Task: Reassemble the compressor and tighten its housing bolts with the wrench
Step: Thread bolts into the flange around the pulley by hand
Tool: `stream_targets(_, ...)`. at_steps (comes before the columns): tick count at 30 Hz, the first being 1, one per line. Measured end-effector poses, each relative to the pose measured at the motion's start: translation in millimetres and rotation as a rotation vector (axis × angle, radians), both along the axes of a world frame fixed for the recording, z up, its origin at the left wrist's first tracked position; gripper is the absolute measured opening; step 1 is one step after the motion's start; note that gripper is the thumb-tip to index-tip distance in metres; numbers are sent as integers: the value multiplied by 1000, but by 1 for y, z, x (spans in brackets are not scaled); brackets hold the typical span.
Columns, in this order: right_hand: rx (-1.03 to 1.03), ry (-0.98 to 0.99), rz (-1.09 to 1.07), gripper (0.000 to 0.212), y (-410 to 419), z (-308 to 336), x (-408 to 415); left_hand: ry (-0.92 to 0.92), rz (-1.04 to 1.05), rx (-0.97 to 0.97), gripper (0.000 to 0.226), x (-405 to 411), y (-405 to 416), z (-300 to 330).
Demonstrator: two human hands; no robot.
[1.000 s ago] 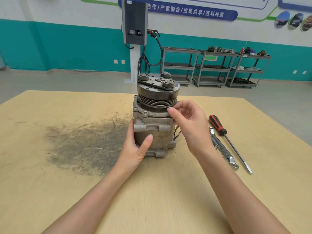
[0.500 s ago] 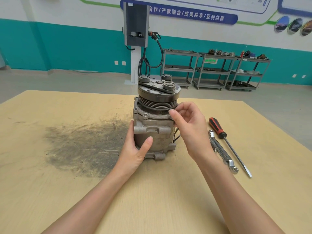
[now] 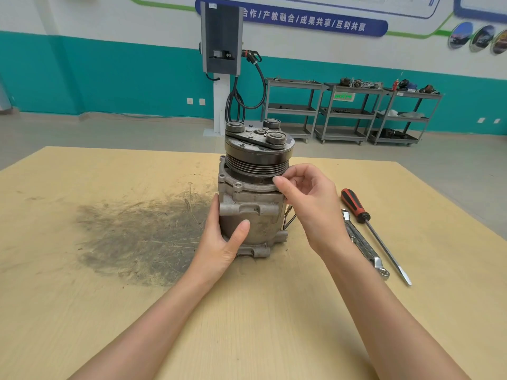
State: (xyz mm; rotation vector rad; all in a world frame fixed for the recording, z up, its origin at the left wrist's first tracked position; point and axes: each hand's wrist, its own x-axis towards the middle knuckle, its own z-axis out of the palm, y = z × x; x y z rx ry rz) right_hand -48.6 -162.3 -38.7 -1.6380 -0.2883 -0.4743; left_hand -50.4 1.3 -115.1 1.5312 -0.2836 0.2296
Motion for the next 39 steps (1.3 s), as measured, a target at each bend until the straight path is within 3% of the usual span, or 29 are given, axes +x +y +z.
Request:
stream_targets(6,0,6,97,14,-9,1,-2,-6,6,20,116,0,1,-1)
stream_targets(15,-49,2,-6,9,-3,2,2,-3,5,11,119,-1,0,0)
stream_targets(24,1,36,73,3,-9,5,1,7,-3,1,125,-1,0,1)
stream_targets(29,-40,9,-34,13,-5,5,4,4,8,8,124,-2,0,2)
stream_targets(33,-5,16,80,4,-10,5,2,-6,3,14,125,-3,0,3)
stream_targets(39,-32,42,48,4,-8,7,2,-6,5,1,118,-4,-1,4)
